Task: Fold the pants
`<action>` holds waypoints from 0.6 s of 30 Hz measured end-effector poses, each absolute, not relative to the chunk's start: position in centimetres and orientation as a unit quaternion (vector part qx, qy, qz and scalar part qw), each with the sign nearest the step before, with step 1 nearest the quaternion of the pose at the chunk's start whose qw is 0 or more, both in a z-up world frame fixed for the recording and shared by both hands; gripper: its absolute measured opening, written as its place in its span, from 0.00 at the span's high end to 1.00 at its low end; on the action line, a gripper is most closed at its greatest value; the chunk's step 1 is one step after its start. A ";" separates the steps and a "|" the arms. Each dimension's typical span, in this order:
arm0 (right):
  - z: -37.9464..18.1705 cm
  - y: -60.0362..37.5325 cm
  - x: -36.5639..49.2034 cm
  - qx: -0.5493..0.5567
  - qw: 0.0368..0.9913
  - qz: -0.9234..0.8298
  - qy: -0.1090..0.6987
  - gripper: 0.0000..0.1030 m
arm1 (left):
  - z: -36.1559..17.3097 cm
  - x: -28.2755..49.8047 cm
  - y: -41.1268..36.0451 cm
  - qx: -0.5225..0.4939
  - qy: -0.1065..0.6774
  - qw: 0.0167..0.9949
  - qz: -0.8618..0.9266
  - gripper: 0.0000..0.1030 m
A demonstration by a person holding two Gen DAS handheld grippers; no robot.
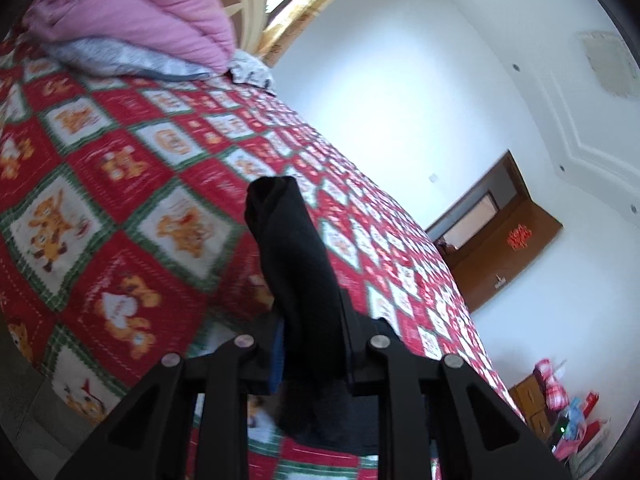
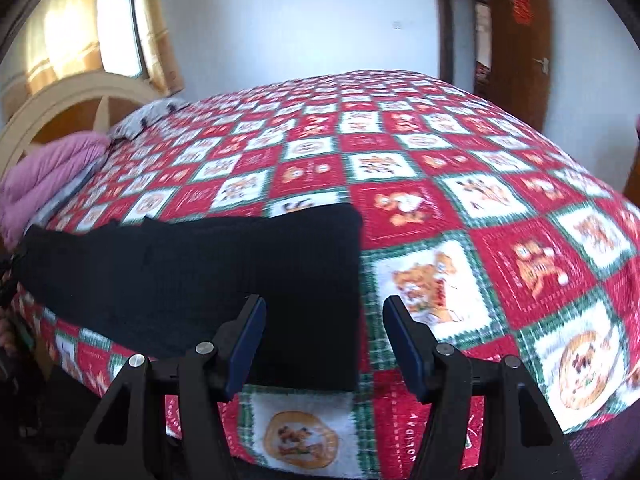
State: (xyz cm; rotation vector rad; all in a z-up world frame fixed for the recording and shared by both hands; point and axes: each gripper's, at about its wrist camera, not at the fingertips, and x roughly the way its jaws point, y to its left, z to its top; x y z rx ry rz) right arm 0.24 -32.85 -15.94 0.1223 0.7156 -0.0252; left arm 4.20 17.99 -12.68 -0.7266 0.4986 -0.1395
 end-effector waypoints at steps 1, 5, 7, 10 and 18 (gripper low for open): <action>-16.1 -33.2 0.2 0.067 0.935 -0.017 0.348 0.39 | -12.1 4.3 17.5 -0.344 0.241 0.904 -0.072 0.78; -16.4 -34.0 0.6 0.081 0.936 -0.026 0.342 0.39 | -9.8 4.3 14.9 -0.315 0.241 0.913 -0.101 0.78; -16.3 -34.4 0.4 0.091 0.938 -0.035 0.333 0.39 | -8.8 4.4 13.3 -0.299 0.243 0.915 -0.119 0.78; -16.3 -35.0 0.1 0.100 0.942 -0.045 0.318 0.39 | -7.4 4.6 10.7 -0.272 0.249 0.918 -0.146 0.78; -16.9 -36.2 -0.3 0.127 0.942 -0.064 0.303 0.39 | -5.1 5.5 4.9 -0.223 0.268 0.915 -0.202 0.78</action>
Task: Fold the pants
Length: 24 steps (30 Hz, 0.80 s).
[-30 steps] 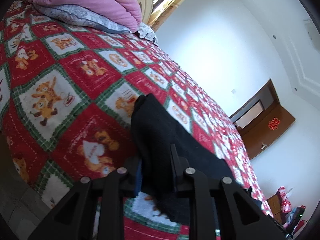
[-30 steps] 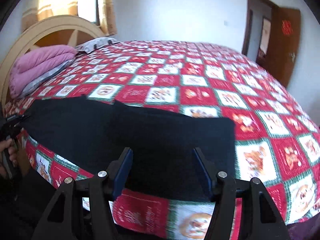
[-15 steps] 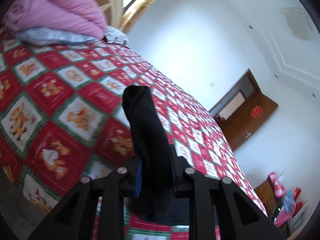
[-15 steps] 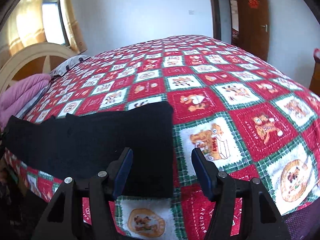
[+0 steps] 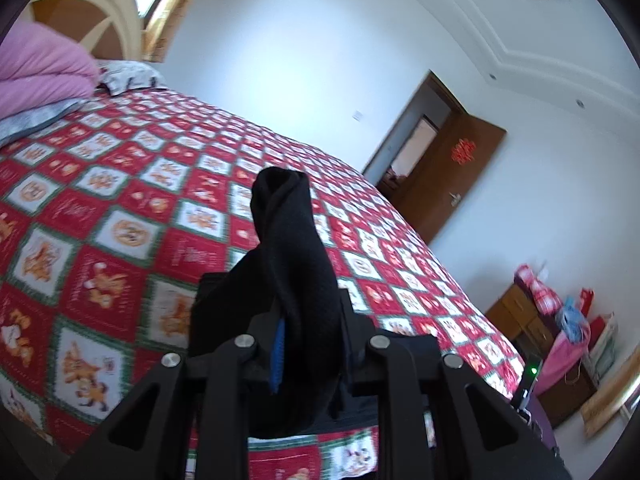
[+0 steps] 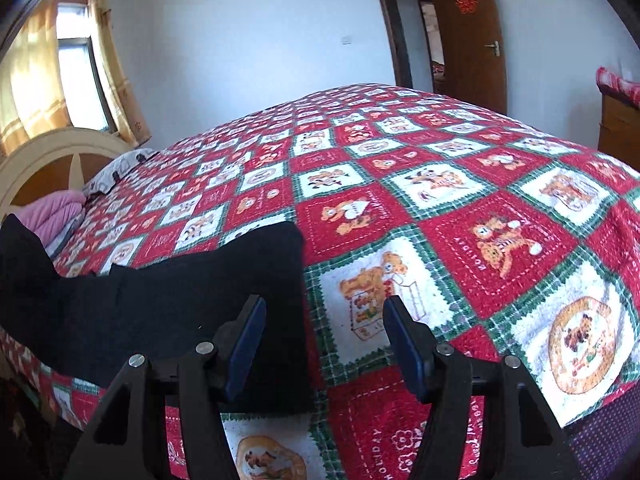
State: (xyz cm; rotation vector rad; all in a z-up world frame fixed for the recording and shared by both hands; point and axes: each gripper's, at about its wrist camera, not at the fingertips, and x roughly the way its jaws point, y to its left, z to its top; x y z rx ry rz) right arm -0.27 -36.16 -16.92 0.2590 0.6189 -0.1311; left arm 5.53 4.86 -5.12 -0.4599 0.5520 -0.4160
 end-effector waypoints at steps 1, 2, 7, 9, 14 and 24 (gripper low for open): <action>-16.9 -36.4 -0.3 0.134 0.941 -0.065 0.303 0.39 | -4.9 5.5 4.3 -0.218 0.269 0.915 -0.208 0.78; -17.0 -36.6 -0.3 0.139 0.941 -0.065 0.302 0.39 | -4.7 5.5 3.5 -0.215 0.270 0.914 -0.213 0.78; -17.2 -37.2 -0.3 0.152 0.939 -0.073 0.300 0.39 | -3.6 6.2 0.5 -0.199 0.279 0.908 -0.241 0.78; -17.2 -37.3 -0.3 0.154 0.939 -0.074 0.298 0.39 | -3.3 6.6 -0.9 -0.192 0.284 0.905 -0.253 0.78; -17.0 -37.3 -0.5 0.154 0.941 -0.077 0.291 0.39 | -2.9 7.4 -4.7 -0.161 0.295 0.903 -0.268 0.78; -16.6 -38.4 -0.5 0.174 0.941 -0.088 0.276 0.39 | -5.2 8.9 -12.9 -0.091 0.338 0.888 -0.300 0.78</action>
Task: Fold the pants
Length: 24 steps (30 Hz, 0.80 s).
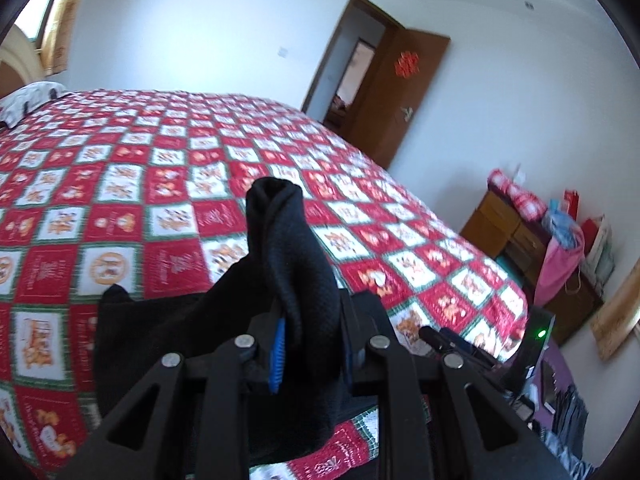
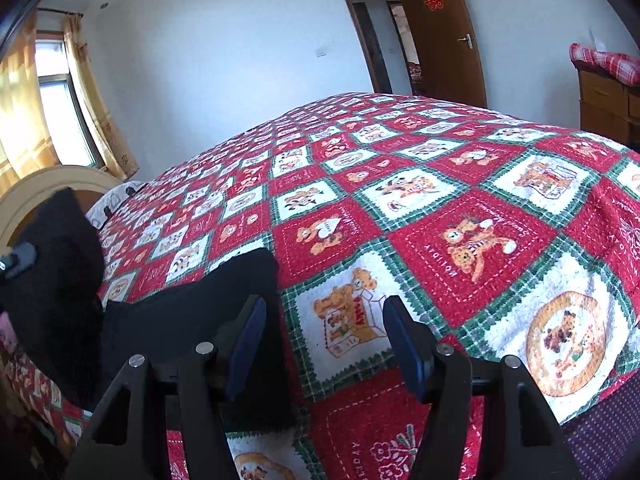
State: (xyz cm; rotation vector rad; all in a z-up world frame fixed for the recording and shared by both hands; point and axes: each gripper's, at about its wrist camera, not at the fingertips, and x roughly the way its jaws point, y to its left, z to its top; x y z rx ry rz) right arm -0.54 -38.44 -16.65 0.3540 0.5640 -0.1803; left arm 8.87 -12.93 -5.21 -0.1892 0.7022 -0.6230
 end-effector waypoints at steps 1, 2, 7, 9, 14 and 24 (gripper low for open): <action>-16.7 -38.6 -0.5 0.176 0.940 -0.089 0.277 0.39 | -5.9 9.1 -13.8 -0.084 0.346 0.884 -0.302 0.78; -16.7 -38.6 -0.5 0.178 0.940 -0.088 0.277 0.39 | -6.3 9.2 -14.4 -0.078 0.349 0.883 -0.303 0.78; -16.7 -39.0 -0.4 0.201 0.938 -0.072 0.272 0.39 | -9.6 9.7 -17.4 -0.040 0.371 0.880 -0.293 0.78; -16.6 -39.1 -0.4 0.210 0.939 -0.062 0.267 0.39 | -10.4 9.8 -18.4 -0.024 0.373 0.880 -0.293 0.78; -16.7 -39.1 -0.1 0.211 0.937 -0.061 0.270 0.39 | -11.4 9.5 -19.8 0.000 0.369 0.883 -0.291 0.73; -17.0 -40.4 -0.1 0.244 0.931 -0.055 0.267 0.39 | -8.8 6.0 -19.3 -0.007 0.321 0.878 -0.354 0.41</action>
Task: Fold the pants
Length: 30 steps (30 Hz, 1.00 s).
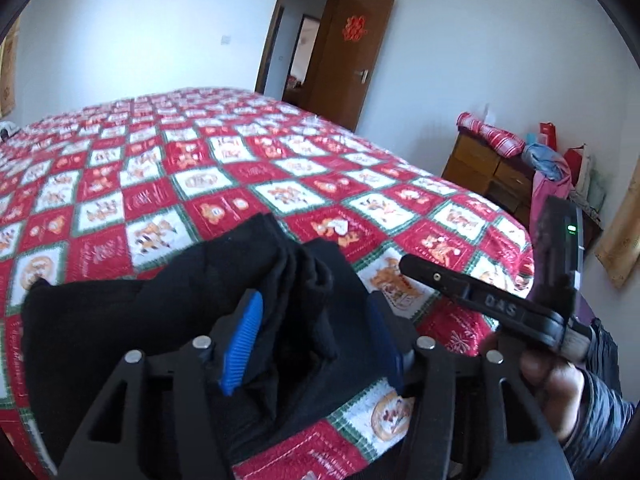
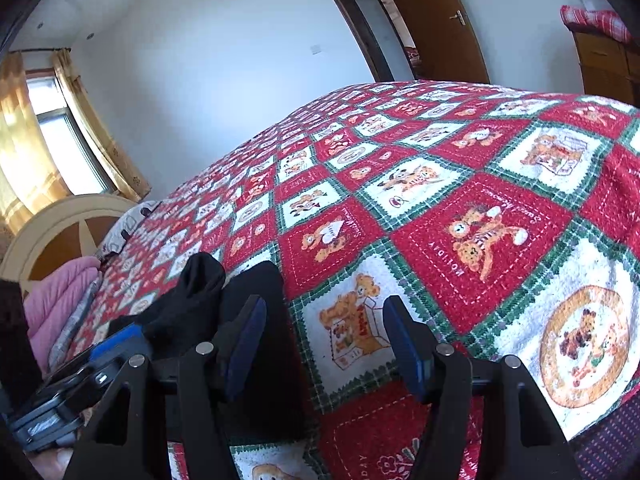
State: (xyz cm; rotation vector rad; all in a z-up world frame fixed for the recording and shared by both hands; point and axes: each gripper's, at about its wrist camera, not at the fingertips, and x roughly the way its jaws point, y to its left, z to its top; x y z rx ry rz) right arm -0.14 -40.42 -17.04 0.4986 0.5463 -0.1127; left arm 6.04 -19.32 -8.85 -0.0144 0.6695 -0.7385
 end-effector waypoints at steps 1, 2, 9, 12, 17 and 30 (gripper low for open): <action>-17.0 -40.5 -0.2 0.249 0.931 -0.049 0.263 0.39 | -8.5 5.7 -18.5 -0.008 0.314 0.884 -0.345 0.35; -17.0 -40.5 -0.2 0.253 0.930 -0.044 0.262 0.39 | -8.4 5.7 -17.7 -0.010 0.308 0.890 -0.336 0.30; -15.3 -36.8 -0.2 0.242 0.936 0.041 0.253 0.29 | -9.5 6.4 -11.0 -0.044 0.302 0.921 -0.241 0.25; -14.1 -33.6 0.0 0.192 0.945 0.043 0.260 0.29 | -10.9 6.9 -9.6 -0.070 0.315 0.921 -0.220 0.25; -13.0 -27.6 0.7 0.063 0.963 0.012 0.262 0.29 | -12.3 7.2 -9.0 -0.087 0.330 0.916 -0.211 0.25; -15.5 -29.3 2.8 0.070 0.938 0.005 0.340 0.85 | -13.7 7.3 -7.2 -0.112 0.344 0.909 -0.206 0.25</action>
